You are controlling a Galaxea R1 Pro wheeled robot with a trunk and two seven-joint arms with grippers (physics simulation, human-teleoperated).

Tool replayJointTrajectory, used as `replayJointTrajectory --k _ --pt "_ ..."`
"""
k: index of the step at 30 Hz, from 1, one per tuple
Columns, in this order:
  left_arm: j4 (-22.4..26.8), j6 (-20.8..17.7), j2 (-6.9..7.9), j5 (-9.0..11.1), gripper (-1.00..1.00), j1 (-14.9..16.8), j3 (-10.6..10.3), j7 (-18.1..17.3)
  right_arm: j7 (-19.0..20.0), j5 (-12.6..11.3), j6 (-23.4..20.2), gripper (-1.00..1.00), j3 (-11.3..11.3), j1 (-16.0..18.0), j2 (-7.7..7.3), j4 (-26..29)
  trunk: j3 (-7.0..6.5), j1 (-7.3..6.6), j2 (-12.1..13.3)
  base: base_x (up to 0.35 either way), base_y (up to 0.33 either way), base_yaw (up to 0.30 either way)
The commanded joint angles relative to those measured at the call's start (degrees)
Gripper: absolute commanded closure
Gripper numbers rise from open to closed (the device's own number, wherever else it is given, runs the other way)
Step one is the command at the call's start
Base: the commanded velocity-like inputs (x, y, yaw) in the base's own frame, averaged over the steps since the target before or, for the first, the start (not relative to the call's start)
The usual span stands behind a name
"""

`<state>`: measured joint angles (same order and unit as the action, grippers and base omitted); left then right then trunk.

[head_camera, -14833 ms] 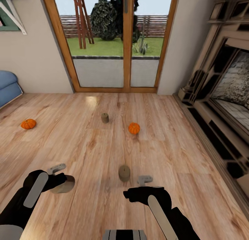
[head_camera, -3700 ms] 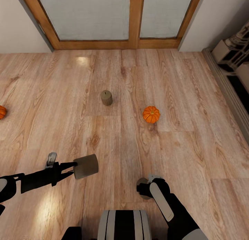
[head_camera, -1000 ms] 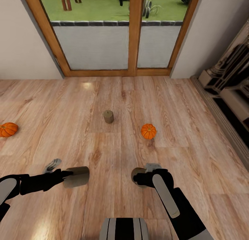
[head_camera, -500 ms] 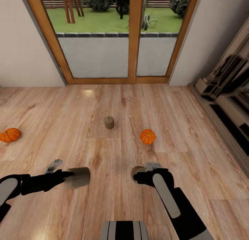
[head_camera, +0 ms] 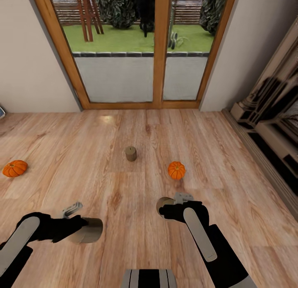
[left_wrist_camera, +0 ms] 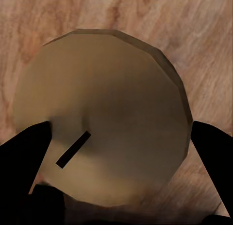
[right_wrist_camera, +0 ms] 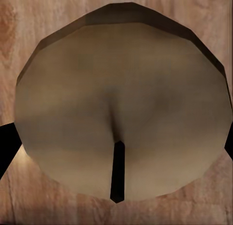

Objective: Place each of the two pumpkins and all three candles from the living room inside a cabinet in the living room (use any cabinet), then make sure every cabinet is closed, and position the cauldron so it is next to a table in the living room.

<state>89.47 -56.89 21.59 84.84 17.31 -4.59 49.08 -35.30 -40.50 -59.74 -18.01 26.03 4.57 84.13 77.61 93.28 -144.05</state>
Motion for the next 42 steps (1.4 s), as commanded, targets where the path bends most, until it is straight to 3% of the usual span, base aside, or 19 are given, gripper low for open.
replayJointTrajectory --k 1,3,8,37,42 --pt "0.1 0.2 -0.85 0.6 1.0 0.1 -0.3 1.9 -0.6 -0.6 -0.1 1.0 0.0 0.0 0.0 0.0 -0.19 -0.04 0.0 0.0 0.0 0.0" --pt "0.1 0.2 -2.32 0.6 1.0 0.1 -0.7 4.5 -0.6 -0.6 -0.1 1.0 0.0 0.0 0.0 0.1 -0.63 -0.09 0.0 0.0 0.0 0.0" --pt "0.1 0.2 -3.01 0.6 1.0 0.3 -2.2 7.5 -0.6 -0.6 -0.1 1.0 0.0 0.0 0.0 0.0 -1.74 -0.22 0.1 0.0 0.0 0.0" --pt "0.2 0.2 -3.02 0.6 1.0 0.3 -2.4 7.9 -1.1 -0.9 -0.3 1.0 0.1 0.0 0.18 -3.2 -8.17 -0.96 0.5 0.0 0.0 0.0" --pt "0.1 0.2 -3.04 0.6 1.0 0.3 -2.4 7.9 -1.1 -0.9 -0.3 1.0 0.1 0.0 0.57 -9.3 -9.27 -1.09 0.5 0.0 0.0 0.0"
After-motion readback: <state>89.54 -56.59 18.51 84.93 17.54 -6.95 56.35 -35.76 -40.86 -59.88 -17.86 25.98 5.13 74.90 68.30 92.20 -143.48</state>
